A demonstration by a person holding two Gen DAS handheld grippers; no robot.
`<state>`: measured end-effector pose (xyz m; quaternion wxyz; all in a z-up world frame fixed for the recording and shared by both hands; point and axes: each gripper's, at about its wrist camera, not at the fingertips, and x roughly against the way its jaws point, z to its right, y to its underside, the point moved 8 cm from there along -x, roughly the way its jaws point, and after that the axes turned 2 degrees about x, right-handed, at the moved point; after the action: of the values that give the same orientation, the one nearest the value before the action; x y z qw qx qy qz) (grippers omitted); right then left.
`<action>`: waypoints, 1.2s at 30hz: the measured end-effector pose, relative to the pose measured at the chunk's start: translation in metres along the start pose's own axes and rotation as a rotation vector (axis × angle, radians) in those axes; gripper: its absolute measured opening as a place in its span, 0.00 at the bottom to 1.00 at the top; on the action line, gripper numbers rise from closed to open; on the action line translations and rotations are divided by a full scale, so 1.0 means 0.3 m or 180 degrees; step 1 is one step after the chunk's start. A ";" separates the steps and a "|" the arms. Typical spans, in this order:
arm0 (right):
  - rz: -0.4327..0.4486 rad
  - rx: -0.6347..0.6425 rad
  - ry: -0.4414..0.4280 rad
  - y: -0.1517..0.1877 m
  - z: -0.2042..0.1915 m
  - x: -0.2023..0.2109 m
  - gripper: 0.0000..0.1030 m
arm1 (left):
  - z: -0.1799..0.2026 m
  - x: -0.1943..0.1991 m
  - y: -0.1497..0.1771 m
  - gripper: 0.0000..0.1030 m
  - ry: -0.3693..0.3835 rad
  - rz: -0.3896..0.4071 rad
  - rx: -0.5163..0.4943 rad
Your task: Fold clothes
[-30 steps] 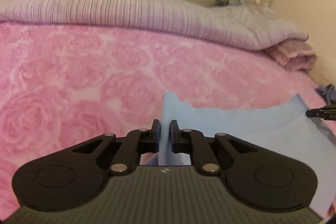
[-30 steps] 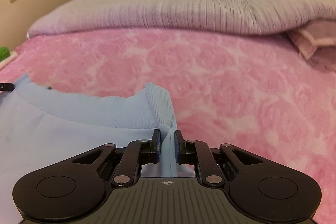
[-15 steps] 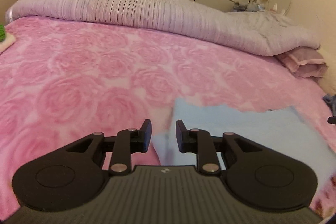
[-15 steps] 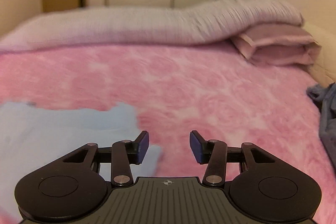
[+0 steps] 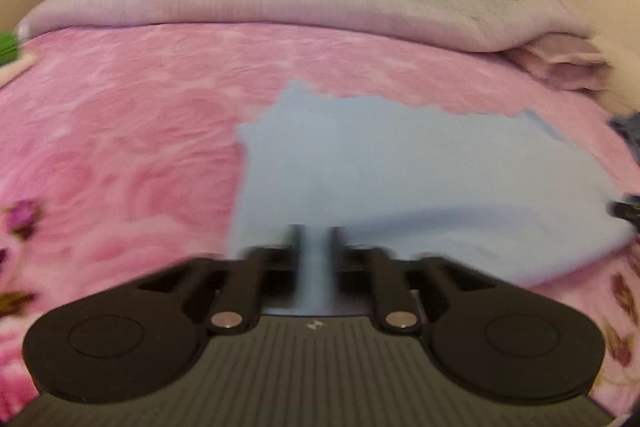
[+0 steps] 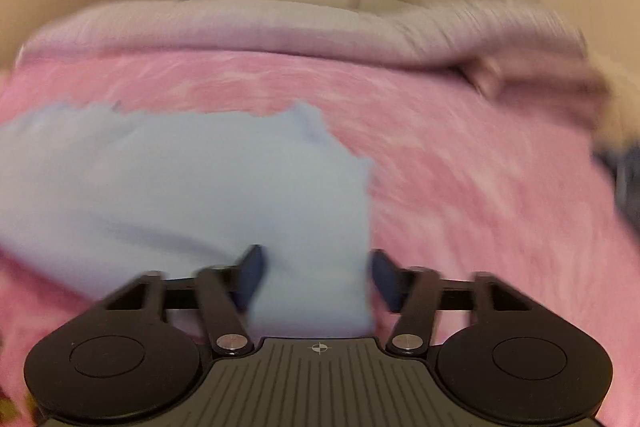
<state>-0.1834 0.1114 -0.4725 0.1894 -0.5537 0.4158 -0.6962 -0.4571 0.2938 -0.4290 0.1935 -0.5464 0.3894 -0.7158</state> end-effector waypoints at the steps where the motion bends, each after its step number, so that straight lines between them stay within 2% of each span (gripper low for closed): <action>1: -0.0063 -0.0141 -0.0023 -0.004 0.021 0.010 0.62 | -0.018 0.008 -0.003 0.03 -0.0085 -0.0014 0.0000; 3: -0.0075 -0.0243 0.0061 -0.021 0.031 0.052 0.62 | -0.055 0.052 0.000 0.05 -0.0131 -0.0039 0.0179; 5: -0.0031 -0.0380 0.0159 -0.032 0.027 0.111 0.62 | -0.094 0.110 0.010 0.17 -0.0117 -0.0029 0.0479; 6: -0.0007 -0.0561 0.0115 -0.031 0.031 0.150 0.62 | -0.114 0.147 0.019 0.28 -0.0076 -0.0001 0.0700; 7: 0.0016 -0.0780 0.0035 -0.029 0.036 0.189 0.62 | -0.135 0.185 0.027 0.29 -0.0035 0.0026 0.0921; 8: 0.0025 -0.1044 -0.0097 -0.022 0.041 0.221 0.62 | -0.148 0.216 0.040 0.29 0.0111 0.0038 0.1207; 10: -0.0002 -0.1710 -0.0395 0.009 0.050 0.265 0.62 | -0.155 0.251 0.078 0.32 0.0576 0.0012 0.1885; 13: -0.0173 -0.2575 -0.0815 0.059 0.058 0.263 0.62 | -0.150 0.229 0.125 0.34 0.1028 -0.0066 0.2652; 14: -0.0238 -0.2790 -0.0882 0.075 0.062 0.246 0.62 | -0.151 0.208 0.136 0.34 0.1070 -0.0087 0.2805; 16: -0.0330 -0.3130 -0.0938 0.097 0.075 0.209 0.62 | -0.167 0.153 0.154 0.34 0.0960 -0.0115 0.3059; 18: -0.0251 -0.3271 -0.0948 0.087 0.090 0.177 0.61 | -0.179 0.110 0.156 0.32 0.0879 -0.0074 0.3207; 20: -0.0191 -0.3323 -0.0907 0.072 0.105 0.145 0.58 | -0.170 0.083 0.137 0.28 0.0831 -0.0034 0.3116; 21: -0.0200 -0.3286 -0.0834 0.065 0.111 0.129 0.36 | -0.165 0.071 0.127 0.24 0.0808 -0.0014 0.3062; 22: -0.0248 -0.3233 -0.0734 0.062 0.116 0.109 0.21 | -0.161 0.061 0.119 0.15 0.0744 0.0001 0.2957; 24: -0.0280 -0.3266 -0.0719 0.065 0.125 0.096 0.14 | -0.165 0.060 0.112 0.11 0.0694 0.0030 0.2868; 31: -0.0178 -0.3137 -0.0766 0.078 0.116 0.199 0.09 | -0.139 0.172 0.089 0.06 0.0551 0.0300 0.2470; 36: -0.0216 -0.3065 -0.0866 0.113 0.139 0.305 0.09 | -0.102 0.353 0.145 0.06 0.0579 0.0337 0.2252</action>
<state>-0.1801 0.0101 -0.4415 -0.0580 -0.6772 0.6432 -0.3525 -0.5268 0.2029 -0.3986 0.3718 -0.3589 0.1612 -0.8408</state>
